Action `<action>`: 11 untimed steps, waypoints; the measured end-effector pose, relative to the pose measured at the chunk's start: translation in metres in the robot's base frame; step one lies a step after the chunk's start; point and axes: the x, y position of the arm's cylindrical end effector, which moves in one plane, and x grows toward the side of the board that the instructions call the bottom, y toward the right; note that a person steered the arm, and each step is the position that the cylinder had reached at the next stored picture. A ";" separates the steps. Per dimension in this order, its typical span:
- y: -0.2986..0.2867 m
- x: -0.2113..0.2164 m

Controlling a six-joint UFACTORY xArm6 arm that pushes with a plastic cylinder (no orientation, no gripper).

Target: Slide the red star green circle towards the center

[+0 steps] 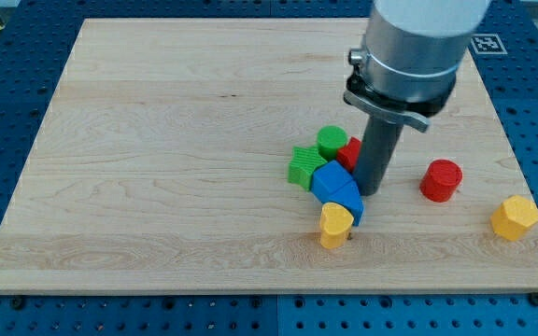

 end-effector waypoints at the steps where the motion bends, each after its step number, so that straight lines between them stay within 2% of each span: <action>1: 0.010 -0.003; 3: 0.016 -0.004; 5: 0.016 -0.021; 11: -0.008 -0.038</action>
